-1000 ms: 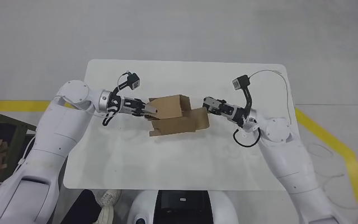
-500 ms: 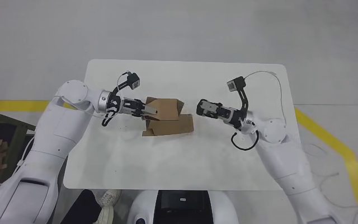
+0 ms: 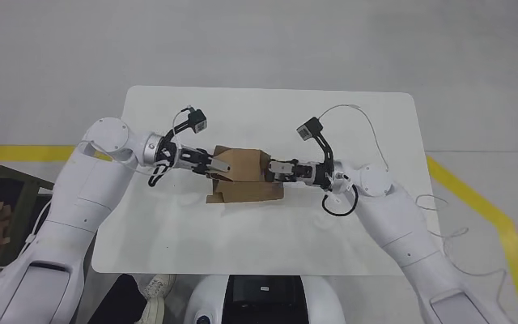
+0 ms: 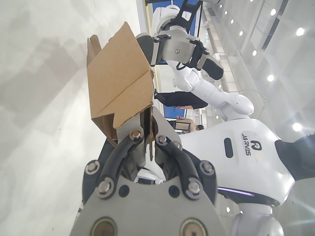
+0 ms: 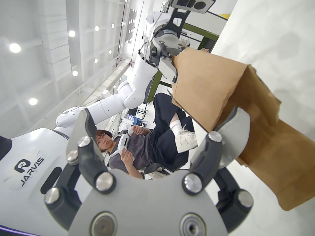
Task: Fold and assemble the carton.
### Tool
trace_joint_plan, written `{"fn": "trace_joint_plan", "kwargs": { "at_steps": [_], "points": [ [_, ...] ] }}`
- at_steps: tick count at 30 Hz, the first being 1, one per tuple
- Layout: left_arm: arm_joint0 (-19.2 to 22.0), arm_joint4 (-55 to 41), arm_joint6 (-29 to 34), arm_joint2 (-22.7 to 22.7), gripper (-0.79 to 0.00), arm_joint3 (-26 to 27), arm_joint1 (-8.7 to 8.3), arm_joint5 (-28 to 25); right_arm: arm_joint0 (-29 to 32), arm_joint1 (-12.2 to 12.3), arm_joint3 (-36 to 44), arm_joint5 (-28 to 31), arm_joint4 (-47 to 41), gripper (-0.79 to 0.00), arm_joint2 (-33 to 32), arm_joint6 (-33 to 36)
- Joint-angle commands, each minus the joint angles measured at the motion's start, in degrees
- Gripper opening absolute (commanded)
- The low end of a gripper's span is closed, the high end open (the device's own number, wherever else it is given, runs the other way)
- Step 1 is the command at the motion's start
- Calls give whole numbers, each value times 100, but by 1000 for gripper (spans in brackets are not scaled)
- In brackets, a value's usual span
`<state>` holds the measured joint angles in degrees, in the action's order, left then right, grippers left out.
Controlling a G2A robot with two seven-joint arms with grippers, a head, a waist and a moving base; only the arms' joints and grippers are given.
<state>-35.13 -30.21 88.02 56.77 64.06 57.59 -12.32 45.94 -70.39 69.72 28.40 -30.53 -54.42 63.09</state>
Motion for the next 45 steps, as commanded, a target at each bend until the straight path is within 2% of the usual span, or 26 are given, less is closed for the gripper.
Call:
{"fn": "trace_joint_plan", "kwargs": {
  "at_steps": [1, 20, 30, 31, 33, 36, 39, 45],
  "points": [
    [-12, -26, -2, -7, -785, 44, -10, 5, -60, -29, -111, 33, -40, 0, 58, 41],
    [-58, -310, -2, -129, -785, 295, -161, -7, -419, -333, -868, 230, -990, 0, 472, 741],
    [-39, -353, -2, -187, -785, 271, -201, -13, -502, -417, -980, 306, -1429, 0, 381, 973],
    [-35, -359, -2, -194, -785, 265, -203, -17, -495, -415, -962, 299, -1429, -40, 361, 980],
    [-27, -371, -2, -204, -785, 242, -206, -24, -478, -410, -930, 292, -1430, -200, 318, 987],
    [-12, -372, -2, -220, -785, 229, -210, -33, -463, -404, -911, 287, -1377, -394, 269, 992],
    [-7, -378, -2, -232, -785, 216, -213, -49, -476, -405, -916, 295, -1231, -434, 259, 983],
    [7, -386, -2, -262, -785, 211, -219, -62, -550, -431, -973, 315, -677, -440, 328, 736]
  ]
}}
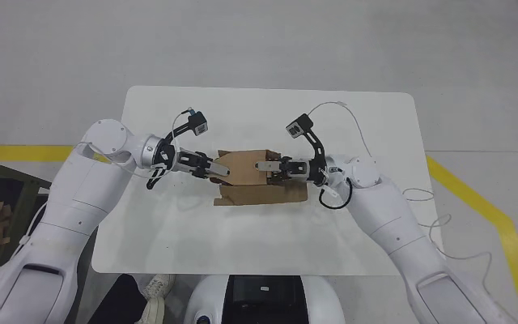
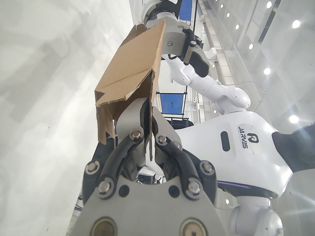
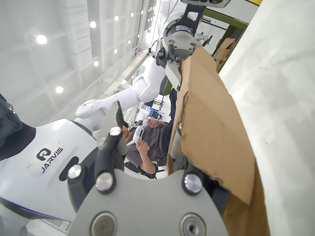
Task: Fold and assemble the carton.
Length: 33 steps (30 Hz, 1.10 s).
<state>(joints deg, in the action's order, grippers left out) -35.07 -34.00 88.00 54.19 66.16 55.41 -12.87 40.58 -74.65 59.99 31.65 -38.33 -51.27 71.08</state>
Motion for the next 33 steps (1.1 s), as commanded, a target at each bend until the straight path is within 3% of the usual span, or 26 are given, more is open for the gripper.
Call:
{"fn": "trace_joint_plan", "kwargs": {
  "at_steps": [1, 6, 12, 19, 24, 28, 30, 31, 32, 33],
  "points": [
    [2, -10, 0, -8, -785, -2, -2, -11, -35, -6, -10, -5, 269, -440, 24, -165],
    [9, -15, 0, -28, -785, -8, -9, -14, -40, -22, 126, -51, 898, -499, 98, -619],
    [7, -20, 0, -25, -785, -21, -16, -30, 25, -16, 225, -108, 1020, -619, 42, -752],
    [2, -23, 0, -4, -785, -39, -20, -42, 63, 1, 255, -194, 1085, -631, -35, -722],
    [-1, -9, 0, 5, -785, -38, -19, -29, 83, 12, 288, -249, 1164, -785, -74, -705],
    [0, 4, 0, 5, -785, -20, -20, -41, 92, 12, 303, -287, 1230, -785, -81, -708],
    [-1, 30, 0, 9, -505, 13, -27, -82, 88, 11, 309, -328, 1273, -785, -78, -714],
    [-4, 55, 0, 22, -55, 26, -33, -105, 81, 12, 309, -345, 1344, -785, -81, -758],
    [-12, 71, 0, 35, 0, 53, -40, -118, 79, 13, 322, -364, 1424, -785, -77, -810],
    [-25, 72, 0, 51, 0, 84, -48, -121, 82, 12, 348, -373, 1490, -785, -72, -858]
  ]
}}
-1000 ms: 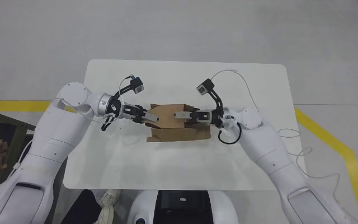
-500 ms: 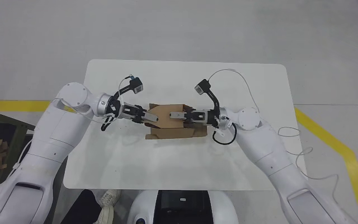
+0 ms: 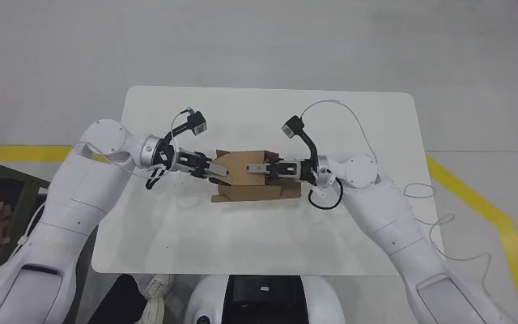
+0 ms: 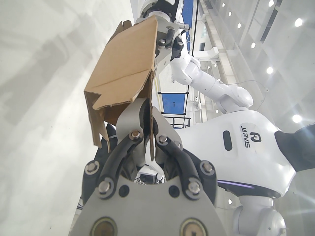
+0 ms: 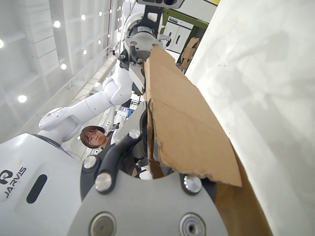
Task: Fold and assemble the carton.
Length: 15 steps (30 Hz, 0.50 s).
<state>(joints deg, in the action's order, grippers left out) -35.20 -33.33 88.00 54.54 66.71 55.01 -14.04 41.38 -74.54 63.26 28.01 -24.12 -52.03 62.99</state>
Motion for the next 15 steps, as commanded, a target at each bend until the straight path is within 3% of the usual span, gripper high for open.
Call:
{"fn": "trace_joint_plan", "kwargs": {
  "at_steps": [1, 15],
  "points": [
    [-27, -7, 0, 35, 0, 59, -17, -1, 10, 0, 46, -14, 130, -785, 8, -93],
    [-374, -610, 0, 466, 0, 812, -205, 78, 217, 25, 410, -147, 671, -785, -61, -648]
  ]
}}
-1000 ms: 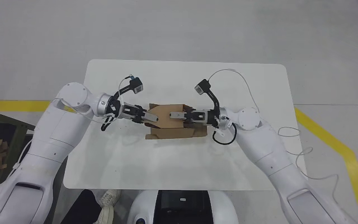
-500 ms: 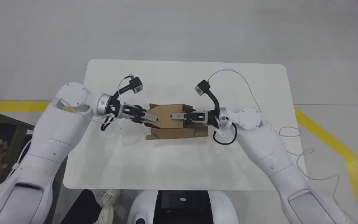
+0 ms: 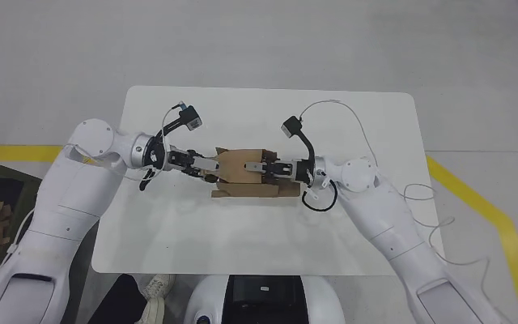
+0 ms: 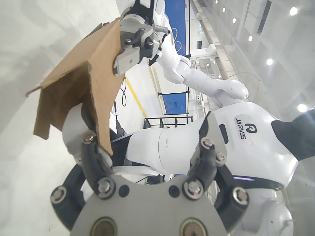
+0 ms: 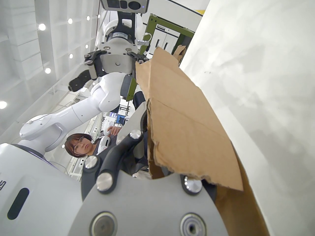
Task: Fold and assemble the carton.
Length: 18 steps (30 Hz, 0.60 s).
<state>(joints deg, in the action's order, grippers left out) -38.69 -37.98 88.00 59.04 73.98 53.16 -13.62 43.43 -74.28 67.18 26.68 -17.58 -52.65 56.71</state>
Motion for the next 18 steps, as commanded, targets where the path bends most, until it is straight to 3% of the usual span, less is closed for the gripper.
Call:
{"fn": "trace_joint_plan", "kwargs": {
  "at_steps": [1, 9, 18],
  "points": [
    [-34, -141, 0, 48, 0, 138, -48, 41, 26, -1, 36, -20, 31, -785, 4, -35],
    [-120, -368, 0, 61, 0, 412, -192, 137, 133, -2, 222, -81, 231, -785, 17, -214],
    [37, -296, 0, -197, 0, 299, -145, 130, 202, -12, 306, -117, 48, -785, 2, -135]
  ]
}}
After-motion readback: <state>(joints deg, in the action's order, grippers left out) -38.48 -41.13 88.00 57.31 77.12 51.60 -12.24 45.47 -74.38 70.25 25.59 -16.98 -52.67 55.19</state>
